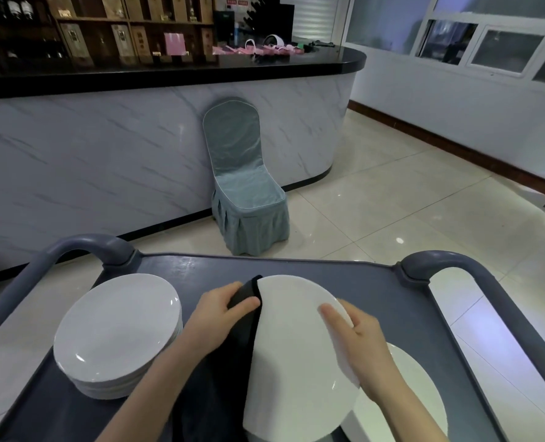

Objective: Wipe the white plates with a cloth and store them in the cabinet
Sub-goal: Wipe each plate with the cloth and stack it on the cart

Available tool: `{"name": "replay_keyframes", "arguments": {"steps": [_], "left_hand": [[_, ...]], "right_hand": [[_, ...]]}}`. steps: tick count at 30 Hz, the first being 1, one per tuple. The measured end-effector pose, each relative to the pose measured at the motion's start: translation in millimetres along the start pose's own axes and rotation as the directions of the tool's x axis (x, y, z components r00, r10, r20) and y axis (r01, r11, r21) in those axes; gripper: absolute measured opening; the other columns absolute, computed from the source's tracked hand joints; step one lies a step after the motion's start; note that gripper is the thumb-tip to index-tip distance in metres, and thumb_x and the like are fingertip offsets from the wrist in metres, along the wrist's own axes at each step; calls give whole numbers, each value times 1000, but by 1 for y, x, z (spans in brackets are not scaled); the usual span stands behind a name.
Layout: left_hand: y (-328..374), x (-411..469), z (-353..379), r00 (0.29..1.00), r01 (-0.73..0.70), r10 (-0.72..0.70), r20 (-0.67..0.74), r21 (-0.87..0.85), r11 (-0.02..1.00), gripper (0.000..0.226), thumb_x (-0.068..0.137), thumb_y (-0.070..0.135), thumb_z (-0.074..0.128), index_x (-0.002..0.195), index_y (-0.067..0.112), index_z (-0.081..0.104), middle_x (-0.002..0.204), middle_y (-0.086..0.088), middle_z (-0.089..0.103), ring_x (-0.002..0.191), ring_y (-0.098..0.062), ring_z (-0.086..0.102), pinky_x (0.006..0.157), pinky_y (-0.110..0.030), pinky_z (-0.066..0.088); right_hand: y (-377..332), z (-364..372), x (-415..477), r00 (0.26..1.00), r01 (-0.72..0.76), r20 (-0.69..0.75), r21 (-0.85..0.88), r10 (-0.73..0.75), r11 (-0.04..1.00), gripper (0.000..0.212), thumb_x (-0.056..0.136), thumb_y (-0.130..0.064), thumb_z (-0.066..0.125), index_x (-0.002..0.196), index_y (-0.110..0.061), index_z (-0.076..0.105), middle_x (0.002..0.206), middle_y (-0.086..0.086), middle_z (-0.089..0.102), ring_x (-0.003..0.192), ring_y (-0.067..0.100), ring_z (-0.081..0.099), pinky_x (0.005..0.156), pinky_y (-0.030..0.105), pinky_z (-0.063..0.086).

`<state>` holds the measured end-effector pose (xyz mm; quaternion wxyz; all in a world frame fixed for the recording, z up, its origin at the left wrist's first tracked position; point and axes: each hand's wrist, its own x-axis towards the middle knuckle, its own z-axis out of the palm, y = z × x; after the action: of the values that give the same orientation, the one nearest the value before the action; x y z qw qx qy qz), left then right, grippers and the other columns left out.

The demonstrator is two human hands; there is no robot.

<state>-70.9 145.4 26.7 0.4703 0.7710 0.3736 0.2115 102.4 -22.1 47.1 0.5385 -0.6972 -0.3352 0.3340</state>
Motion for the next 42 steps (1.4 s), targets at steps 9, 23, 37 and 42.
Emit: {"name": "replay_keyframes", "arguments": {"steps": [9, 23, 37, 42], "left_hand": [[-2, 8, 16, 1000, -13, 10, -20, -118, 993, 17, 92, 26, 65, 76, 19, 64, 70, 4, 66, 66, -5, 55, 63, -24, 46], [-3, -4, 6, 918, 11, -70, -390, -151, 989, 32, 92, 25, 65, 63, 16, 57, 55, 10, 59, 52, 0, 46, 51, -15, 38], [-3, -8, 13, 943, 3, -67, -325, -193, 981, 28, 93, 23, 64, 72, 5, 60, 62, 3, 57, 59, -10, 46, 55, -25, 38], [16, 9, 3, 994, -106, 106, -12, 2, 994, 27, 88, 22, 71, 66, 14, 57, 58, 12, 50, 55, -1, 42, 54, -19, 34]], "right_hand": [[-26, -11, 26, 981, 167, 132, -183, -144, 969, 20, 98, -27, 59, 86, -24, 76, 87, -11, 75, 78, -2, 64, 70, 14, 47], [-1, -5, 29, 1000, 5, -11, 13, -4, 1000, 9, 92, -31, 67, 97, -38, 64, 89, 0, 73, 74, 12, 67, 60, 24, 49], [-3, 1, 33, 989, 65, -133, 40, -59, 997, 25, 98, -29, 58, 80, -25, 75, 82, -8, 74, 70, 0, 64, 61, 11, 48], [-7, 5, 39, 971, 211, 156, -197, -182, 957, 31, 98, -32, 59, 69, -24, 64, 67, -12, 62, 65, 5, 52, 60, 17, 41]]}}
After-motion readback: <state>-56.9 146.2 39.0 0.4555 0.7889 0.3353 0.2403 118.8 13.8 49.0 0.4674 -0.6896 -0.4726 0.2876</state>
